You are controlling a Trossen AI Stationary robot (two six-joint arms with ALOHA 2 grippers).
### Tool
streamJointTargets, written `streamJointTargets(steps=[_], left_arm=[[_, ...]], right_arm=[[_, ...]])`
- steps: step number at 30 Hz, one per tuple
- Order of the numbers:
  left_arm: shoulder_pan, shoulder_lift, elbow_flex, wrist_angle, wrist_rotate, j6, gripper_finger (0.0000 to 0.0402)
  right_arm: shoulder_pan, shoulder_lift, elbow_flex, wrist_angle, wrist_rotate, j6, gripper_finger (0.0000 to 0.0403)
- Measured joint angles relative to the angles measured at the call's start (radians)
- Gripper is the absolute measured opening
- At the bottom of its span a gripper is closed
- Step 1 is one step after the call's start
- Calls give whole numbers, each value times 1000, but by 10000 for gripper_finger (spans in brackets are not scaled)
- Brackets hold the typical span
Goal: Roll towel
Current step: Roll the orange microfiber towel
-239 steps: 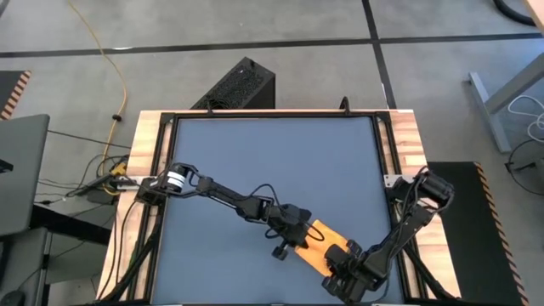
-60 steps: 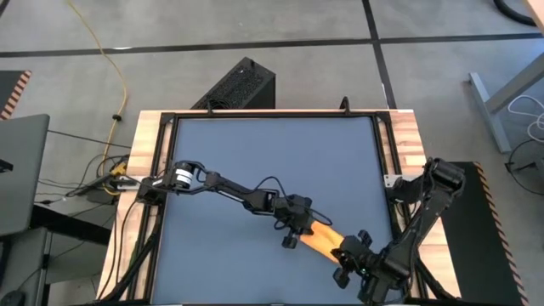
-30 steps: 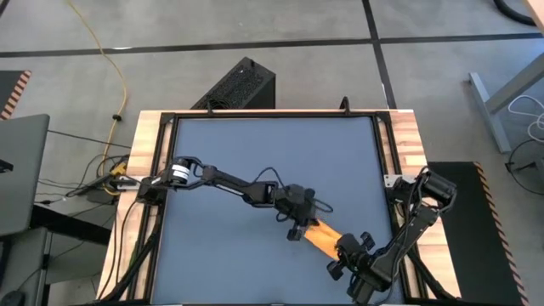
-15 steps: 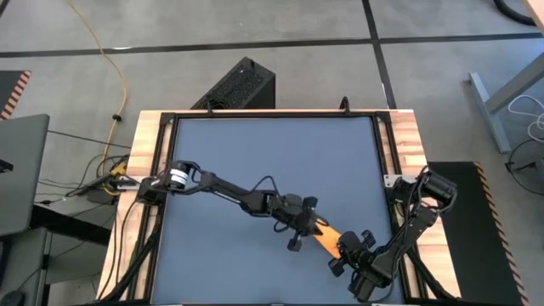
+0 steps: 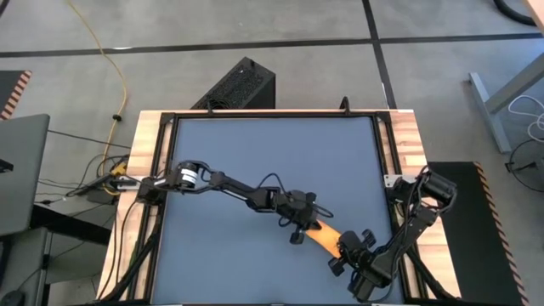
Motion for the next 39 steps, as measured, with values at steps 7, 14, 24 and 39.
streamJointTargets(steps=[7, 14, 24, 39], left_arm=[[1, 6, -2, -7, -16, -2, 0], [4, 6, -2, -1, -17, 0, 0], [11, 6, -2, 0, -17, -2, 0], [14, 6, 32, -107, 29, -14, 0]], right_arm=[[4, -41, 48, -110, 10, -6, 23], [8, -71, 76, -124, 79, -60, 21], [3, -61, 25, -19, 81, -75, 22], [11, -61, -70, 82, 29, -39, 22]])
